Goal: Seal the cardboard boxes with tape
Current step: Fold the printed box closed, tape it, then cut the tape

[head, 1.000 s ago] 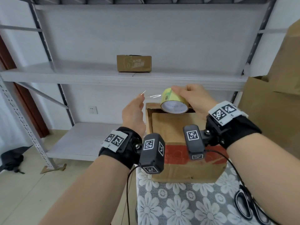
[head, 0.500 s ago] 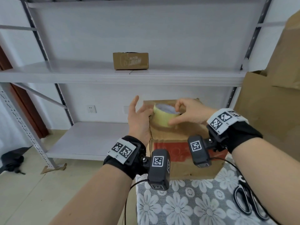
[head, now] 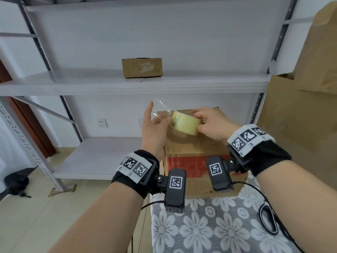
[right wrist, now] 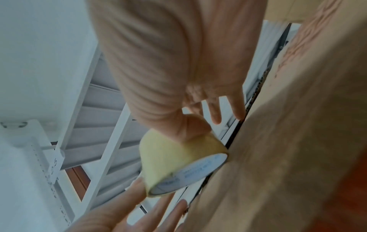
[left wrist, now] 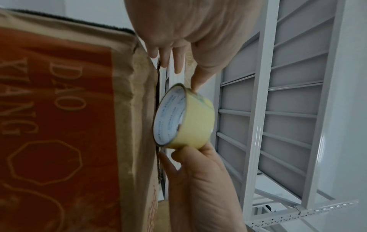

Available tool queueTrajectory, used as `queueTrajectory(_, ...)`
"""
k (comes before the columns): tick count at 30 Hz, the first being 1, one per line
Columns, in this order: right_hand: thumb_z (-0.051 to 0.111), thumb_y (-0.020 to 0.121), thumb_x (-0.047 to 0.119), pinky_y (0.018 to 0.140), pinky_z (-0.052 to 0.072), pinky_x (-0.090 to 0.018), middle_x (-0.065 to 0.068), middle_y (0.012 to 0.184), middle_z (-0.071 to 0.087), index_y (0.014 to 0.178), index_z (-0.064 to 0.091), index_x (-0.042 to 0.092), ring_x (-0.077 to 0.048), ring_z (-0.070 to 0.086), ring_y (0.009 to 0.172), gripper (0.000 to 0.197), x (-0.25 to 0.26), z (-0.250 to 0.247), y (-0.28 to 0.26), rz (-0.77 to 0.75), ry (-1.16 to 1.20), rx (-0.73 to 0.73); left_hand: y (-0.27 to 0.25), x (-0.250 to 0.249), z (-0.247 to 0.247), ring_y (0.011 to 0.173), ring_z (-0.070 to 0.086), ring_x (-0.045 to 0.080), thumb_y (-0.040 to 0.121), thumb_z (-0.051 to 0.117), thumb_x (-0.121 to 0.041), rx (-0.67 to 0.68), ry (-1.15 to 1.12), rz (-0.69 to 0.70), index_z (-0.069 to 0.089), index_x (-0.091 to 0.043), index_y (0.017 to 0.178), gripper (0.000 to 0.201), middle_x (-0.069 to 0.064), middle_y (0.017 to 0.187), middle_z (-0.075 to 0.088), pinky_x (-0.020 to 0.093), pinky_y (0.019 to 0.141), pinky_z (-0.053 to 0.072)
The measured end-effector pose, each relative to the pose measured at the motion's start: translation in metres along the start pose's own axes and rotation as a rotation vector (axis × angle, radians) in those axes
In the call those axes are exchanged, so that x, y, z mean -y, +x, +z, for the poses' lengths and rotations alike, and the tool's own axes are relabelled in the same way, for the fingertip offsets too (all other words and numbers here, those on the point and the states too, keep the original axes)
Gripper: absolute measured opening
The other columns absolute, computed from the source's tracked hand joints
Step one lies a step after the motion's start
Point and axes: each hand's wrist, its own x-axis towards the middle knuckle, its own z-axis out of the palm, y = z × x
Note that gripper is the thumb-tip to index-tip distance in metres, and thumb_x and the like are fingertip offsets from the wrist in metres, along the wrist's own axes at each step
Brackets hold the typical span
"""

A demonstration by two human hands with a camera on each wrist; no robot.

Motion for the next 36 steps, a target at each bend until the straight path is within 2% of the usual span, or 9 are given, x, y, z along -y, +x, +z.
queueTrajectory(3,0.044,0.074,-0.013,0.089,0.040,-0.032,-0.009,0.111,0.056,0.078,0.062,0.014,-0.030,0.048,0.112,0.033,-0.009,0.005,0.000,0.004,-0.007,-0.078,0.000,0.004,0.001,0.105,0.067,0.025,0.088,0.066,0.000,-0.012,0.015,-0.012,0.044,-0.045,0.139,0.072,0.001,0.111,0.066,0.048,0.094,0.054)
queueTrajectory(6,0.056,0.082,0.010,0.102,0.033,-0.041,-0.006,0.131,0.043,0.112,0.054,0.024,-0.028,0.035,0.125,0.033,-0.014,0.011,-0.008,0.196,-0.080,-0.173,0.001,0.007,0.000,0.107,0.067,0.026,0.087,0.065,0.003,-0.016,0.002,-0.008,0.044,-0.043,0.139,0.073,0.008,0.117,0.066,0.048,0.096,0.053)
queueTrajectory(8,0.063,0.082,0.035,0.104,0.031,-0.050,-0.010,0.139,0.036,0.133,0.040,0.021,-0.033,0.032,0.129,0.058,-0.016,0.011,-0.013,0.379,-0.211,-0.226,0.002,0.007,-0.001,0.107,0.067,0.026,0.087,0.064,0.005,-0.019,-0.011,-0.005,0.043,-0.040,0.141,0.073,0.011,0.114,0.069,0.046,0.099,0.051)
queueTrajectory(13,0.056,0.084,0.046,0.098,0.038,-0.050,-0.018,0.133,0.043,0.131,0.034,0.010,-0.040,0.043,0.121,0.063,-0.034,0.003,-0.019,0.610,-0.210,-0.218,0.001,0.007,-0.001,0.108,0.067,0.023,0.089,0.061,0.005,-0.011,-0.010,-0.002,0.041,-0.038,0.143,0.072,0.009,0.118,0.067,0.044,0.098,0.052)
queueTrajectory(18,0.054,0.087,0.036,0.081,0.042,-0.039,-0.017,0.122,0.053,0.127,0.038,0.008,-0.036,0.054,0.107,0.052,-0.039,0.006,-0.013,0.532,-0.140,-0.229,0.002,0.007,-0.001,0.105,0.068,0.022,0.091,0.062,0.002,-0.040,0.013,-0.007,0.041,-0.037,0.144,0.069,0.001,0.107,0.069,0.043,0.096,0.054)
queueTrajectory(21,0.051,0.089,0.031,0.089,0.043,-0.040,-0.014,0.132,0.047,0.135,0.036,0.010,-0.035,0.051,0.115,0.053,-0.038,0.005,-0.007,0.465,-0.118,-0.220,0.004,0.005,-0.005,0.109,0.067,0.027,0.091,0.062,0.000,-0.052,0.026,-0.028,0.041,-0.038,0.143,0.068,0.013,0.115,0.069,0.045,0.097,0.053)
queueTrajectory(25,0.043,0.093,0.032,0.097,0.037,-0.043,-0.007,0.143,0.038,0.134,0.044,0.018,-0.035,0.043,0.123,0.043,-0.044,0.013,-0.003,0.418,-0.208,-0.180,0.004,0.006,-0.005,0.107,0.067,0.028,0.091,0.063,0.001,-0.057,0.002,-0.035,0.042,-0.036,0.143,0.067,0.013,0.114,0.070,0.047,0.097,0.052)
queueTrajectory(33,0.038,0.093,0.036,0.090,0.036,-0.040,-0.010,0.127,0.051,0.115,0.053,0.011,-0.030,0.037,0.120,0.036,-0.042,0.014,-0.005,0.316,-0.398,-0.190,0.008,0.010,0.000,0.102,0.070,0.019,0.091,0.060,0.002,-0.053,-0.044,-0.037,0.039,-0.035,0.145,0.069,0.003,0.106,0.073,0.044,0.098,0.052)
queueTrajectory(36,0.038,0.094,0.036,0.101,0.031,-0.042,-0.009,0.126,0.053,0.112,0.051,0.009,-0.028,0.037,0.125,0.035,-0.038,0.017,-0.004,0.265,-0.469,-0.202,0.009,0.010,0.001,0.102,0.070,0.019,0.092,0.061,0.000,-0.064,-0.047,-0.036,0.038,-0.037,0.145,0.069,0.004,0.110,0.072,0.045,0.097,0.052)
